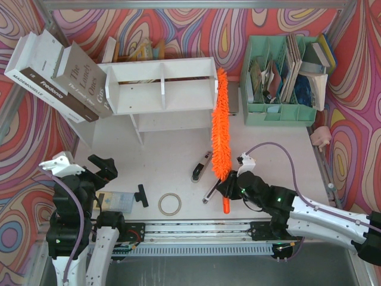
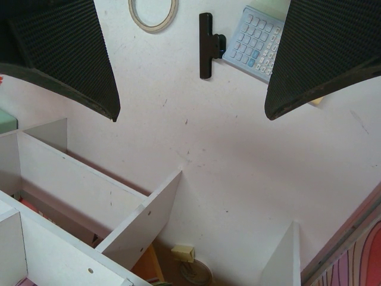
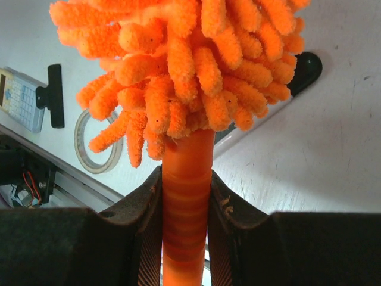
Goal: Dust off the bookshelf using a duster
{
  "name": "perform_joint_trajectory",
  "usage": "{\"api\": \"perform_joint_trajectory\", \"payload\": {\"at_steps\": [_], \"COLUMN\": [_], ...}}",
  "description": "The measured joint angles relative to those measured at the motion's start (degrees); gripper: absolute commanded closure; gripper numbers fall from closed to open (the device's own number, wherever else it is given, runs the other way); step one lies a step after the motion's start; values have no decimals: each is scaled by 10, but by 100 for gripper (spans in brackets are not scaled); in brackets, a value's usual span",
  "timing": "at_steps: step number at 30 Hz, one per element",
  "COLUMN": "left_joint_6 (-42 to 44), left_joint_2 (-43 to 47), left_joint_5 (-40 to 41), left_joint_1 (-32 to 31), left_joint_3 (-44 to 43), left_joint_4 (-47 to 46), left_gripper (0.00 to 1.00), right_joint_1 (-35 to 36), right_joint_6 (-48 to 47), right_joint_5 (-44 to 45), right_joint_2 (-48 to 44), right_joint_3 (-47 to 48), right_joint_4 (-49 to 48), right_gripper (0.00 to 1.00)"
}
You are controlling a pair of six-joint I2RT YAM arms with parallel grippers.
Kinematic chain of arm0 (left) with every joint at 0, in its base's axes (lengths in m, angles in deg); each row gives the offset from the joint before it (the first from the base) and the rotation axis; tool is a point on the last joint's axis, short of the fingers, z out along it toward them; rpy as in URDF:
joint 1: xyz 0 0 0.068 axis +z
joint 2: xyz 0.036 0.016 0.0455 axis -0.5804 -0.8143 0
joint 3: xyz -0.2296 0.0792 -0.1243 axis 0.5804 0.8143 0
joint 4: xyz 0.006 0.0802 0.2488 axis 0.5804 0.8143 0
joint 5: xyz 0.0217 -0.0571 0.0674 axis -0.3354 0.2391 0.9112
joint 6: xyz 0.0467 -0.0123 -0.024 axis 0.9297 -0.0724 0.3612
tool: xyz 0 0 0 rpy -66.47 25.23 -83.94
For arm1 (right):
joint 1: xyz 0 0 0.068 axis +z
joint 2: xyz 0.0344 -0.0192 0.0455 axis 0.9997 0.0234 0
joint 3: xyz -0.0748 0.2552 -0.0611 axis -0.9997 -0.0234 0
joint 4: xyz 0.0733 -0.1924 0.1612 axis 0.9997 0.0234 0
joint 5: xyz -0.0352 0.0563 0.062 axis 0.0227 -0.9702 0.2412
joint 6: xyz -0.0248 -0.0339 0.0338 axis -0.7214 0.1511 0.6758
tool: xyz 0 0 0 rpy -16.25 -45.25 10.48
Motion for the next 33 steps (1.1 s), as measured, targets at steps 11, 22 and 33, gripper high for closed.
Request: {"api": "perform_joint_trajectory", "payload": {"at_steps": [11,22,33], "left_joint_6": [0,0,0], "left_joint_2": [0,0,0], "left_joint_5": [0,0,0], "left_joint_1": [0,0,0], "left_joint_3": [0,0,0], "left_joint_4": [0,0,0], "left_gripper": [2,2,2], "right_joint_1": [0,0,-6], "right_joint_6": [58,62,-80], "right_joint_5": [-6,41,162], "right_joint_2": [91,136,40], "right_joint_3": [3,105,240], "right_joint_4": [53,179,237], "right_gripper": [100,100,100]}}
